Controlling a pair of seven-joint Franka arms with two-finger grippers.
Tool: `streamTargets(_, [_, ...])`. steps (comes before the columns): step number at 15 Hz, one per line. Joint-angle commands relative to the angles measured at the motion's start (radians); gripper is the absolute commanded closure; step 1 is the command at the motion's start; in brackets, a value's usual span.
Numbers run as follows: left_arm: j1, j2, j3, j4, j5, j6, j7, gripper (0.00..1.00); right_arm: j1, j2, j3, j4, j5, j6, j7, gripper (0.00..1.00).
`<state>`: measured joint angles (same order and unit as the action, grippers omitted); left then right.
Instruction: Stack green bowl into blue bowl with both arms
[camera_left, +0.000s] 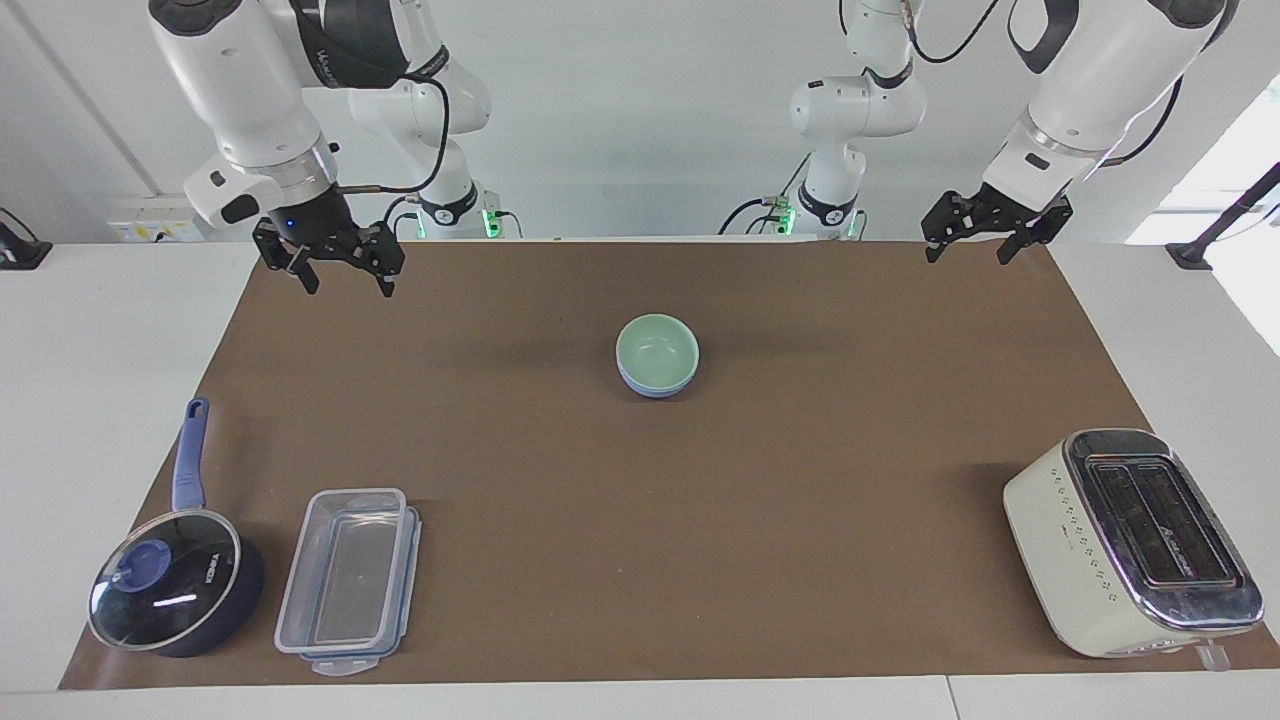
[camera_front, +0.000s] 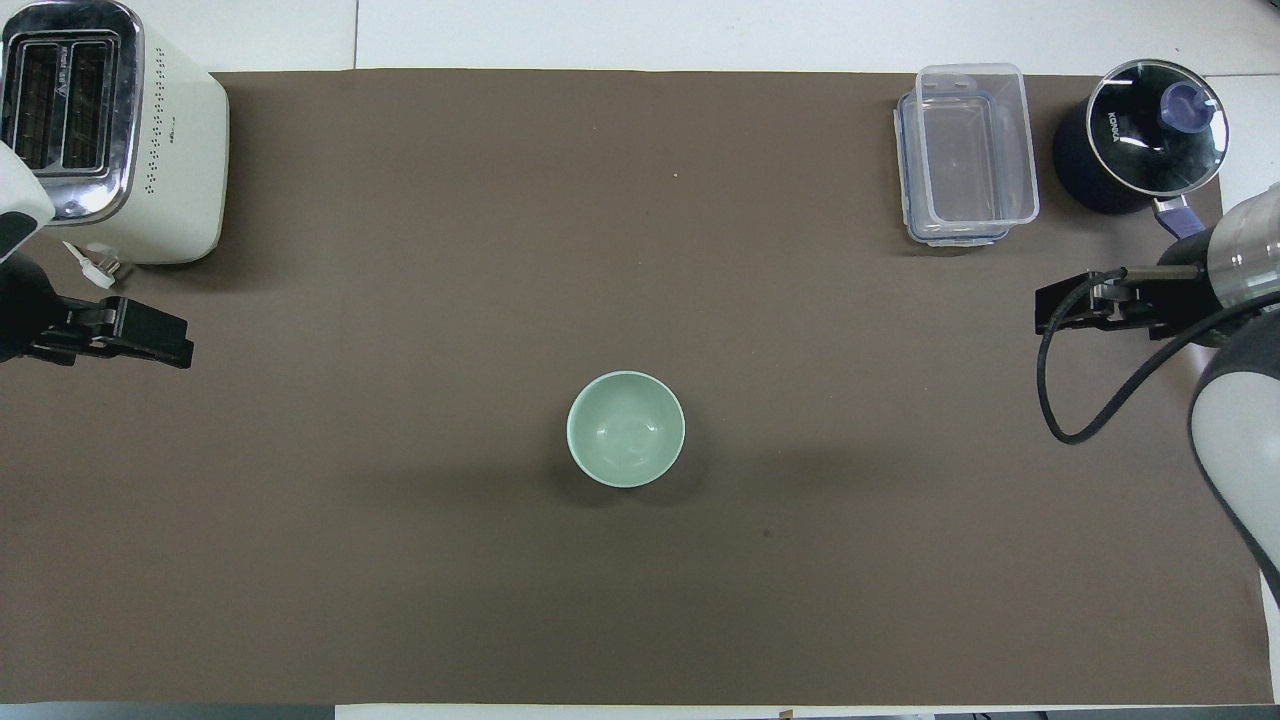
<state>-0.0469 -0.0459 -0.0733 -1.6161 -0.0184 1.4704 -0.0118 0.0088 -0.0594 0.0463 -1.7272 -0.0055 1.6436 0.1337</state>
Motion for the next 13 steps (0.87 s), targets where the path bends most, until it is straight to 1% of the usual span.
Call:
streamTargets(1, [0.004,-0.011,-0.002,0.004,0.021,-0.021,-0.007,0.00,-0.020,-0.007,0.012,0.009,-0.004,-0.024,-0.008,0.00])
streamTargets(4, [0.004,-0.011,-0.003,0.004,0.021,-0.022,-0.007,0.00,-0.020,-0.019,0.010,0.003,-0.013,-0.028,-0.006,0.00])
streamTargets(11, [0.004,-0.011,-0.002,0.004,0.021,-0.021,-0.007,0.00,-0.021,-0.019,0.010,0.000,-0.024,-0.016,0.001,0.00])
streamTargets(13, [0.004,-0.011,-0.002,0.004,0.021,-0.022,-0.007,0.00,-0.021,-0.019,0.010,-0.006,-0.043,-0.010,0.001,0.00])
